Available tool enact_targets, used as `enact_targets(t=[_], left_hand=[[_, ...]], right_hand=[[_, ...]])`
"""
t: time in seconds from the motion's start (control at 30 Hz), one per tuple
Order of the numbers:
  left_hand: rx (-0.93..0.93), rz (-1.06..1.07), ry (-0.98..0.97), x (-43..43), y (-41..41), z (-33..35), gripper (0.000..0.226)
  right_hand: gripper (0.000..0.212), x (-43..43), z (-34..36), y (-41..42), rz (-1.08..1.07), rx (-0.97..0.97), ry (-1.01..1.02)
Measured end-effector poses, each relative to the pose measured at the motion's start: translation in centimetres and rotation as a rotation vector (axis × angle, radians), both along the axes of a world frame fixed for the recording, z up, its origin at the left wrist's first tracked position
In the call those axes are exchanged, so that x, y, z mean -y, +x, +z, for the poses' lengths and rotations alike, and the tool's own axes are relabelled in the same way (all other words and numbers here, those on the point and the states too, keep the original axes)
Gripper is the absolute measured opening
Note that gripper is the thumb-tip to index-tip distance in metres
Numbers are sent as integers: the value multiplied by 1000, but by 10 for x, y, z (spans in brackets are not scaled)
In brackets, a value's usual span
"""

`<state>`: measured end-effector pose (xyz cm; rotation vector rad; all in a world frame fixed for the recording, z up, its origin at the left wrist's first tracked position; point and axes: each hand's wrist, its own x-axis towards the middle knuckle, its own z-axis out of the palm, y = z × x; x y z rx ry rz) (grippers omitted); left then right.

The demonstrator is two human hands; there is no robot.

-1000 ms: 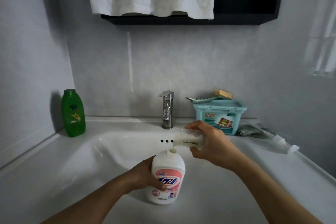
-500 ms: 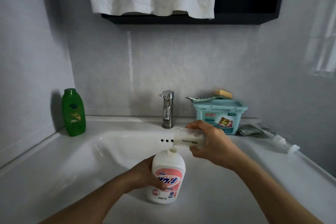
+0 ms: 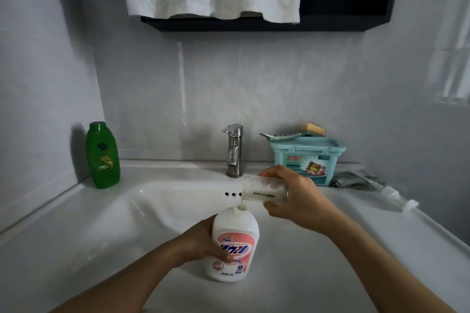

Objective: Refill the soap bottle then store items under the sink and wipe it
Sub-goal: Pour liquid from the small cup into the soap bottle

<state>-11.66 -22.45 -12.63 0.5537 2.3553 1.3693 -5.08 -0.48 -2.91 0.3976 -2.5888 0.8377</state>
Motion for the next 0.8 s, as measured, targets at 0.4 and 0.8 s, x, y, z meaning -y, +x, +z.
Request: enact_targets(t=[0.4, 0.8], left_hand=[[10, -1, -5, 0, 0, 1, 64], [10, -3, 0, 0, 0, 1, 64]], right_hand=[[53, 0, 1, 2, 18, -10, 1], [53, -1, 1, 2, 23, -14, -3]])
